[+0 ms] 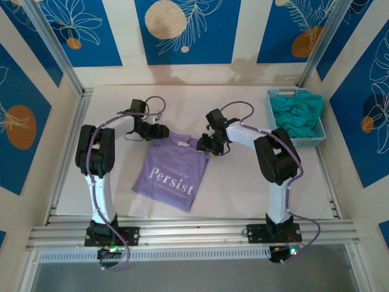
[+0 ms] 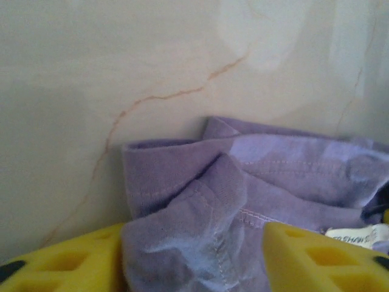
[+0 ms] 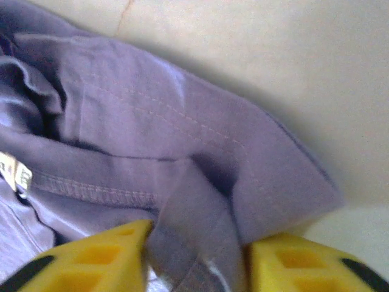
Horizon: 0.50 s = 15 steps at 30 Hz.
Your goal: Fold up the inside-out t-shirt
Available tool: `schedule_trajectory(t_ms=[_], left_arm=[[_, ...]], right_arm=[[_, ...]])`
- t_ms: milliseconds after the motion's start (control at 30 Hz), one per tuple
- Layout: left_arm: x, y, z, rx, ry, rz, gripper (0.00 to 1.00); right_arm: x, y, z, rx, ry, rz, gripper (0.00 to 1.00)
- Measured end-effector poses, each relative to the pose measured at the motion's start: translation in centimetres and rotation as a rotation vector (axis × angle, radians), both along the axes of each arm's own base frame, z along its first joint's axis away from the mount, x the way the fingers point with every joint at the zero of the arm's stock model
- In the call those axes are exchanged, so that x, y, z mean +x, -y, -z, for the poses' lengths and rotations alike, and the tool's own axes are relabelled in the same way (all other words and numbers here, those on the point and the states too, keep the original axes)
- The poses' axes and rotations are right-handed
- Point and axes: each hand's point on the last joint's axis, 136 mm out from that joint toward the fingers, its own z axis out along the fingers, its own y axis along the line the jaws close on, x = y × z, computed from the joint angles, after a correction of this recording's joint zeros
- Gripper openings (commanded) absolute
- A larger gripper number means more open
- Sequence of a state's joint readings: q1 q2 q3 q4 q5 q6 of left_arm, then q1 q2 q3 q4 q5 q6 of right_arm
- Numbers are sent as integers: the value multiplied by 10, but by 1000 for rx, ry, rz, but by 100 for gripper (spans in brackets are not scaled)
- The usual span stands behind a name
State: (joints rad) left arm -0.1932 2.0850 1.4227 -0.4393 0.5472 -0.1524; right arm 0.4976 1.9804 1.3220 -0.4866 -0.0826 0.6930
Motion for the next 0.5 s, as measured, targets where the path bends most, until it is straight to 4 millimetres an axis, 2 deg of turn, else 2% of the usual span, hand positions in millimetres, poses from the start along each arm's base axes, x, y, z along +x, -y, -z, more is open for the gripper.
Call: schedule_trajectory(t_ms=[133,367,500], left_arm=[[3,2,3,-7,-13,3,34],[7,-3,10,-11,-36,-25,0],[11,-6,9,-28,-31,-50,0]], right_arm=[[3,-1,0,5,10,1,24],[15,-2,-4,19,62,-1,6],[23,-1,-9,32,97,0,1]])
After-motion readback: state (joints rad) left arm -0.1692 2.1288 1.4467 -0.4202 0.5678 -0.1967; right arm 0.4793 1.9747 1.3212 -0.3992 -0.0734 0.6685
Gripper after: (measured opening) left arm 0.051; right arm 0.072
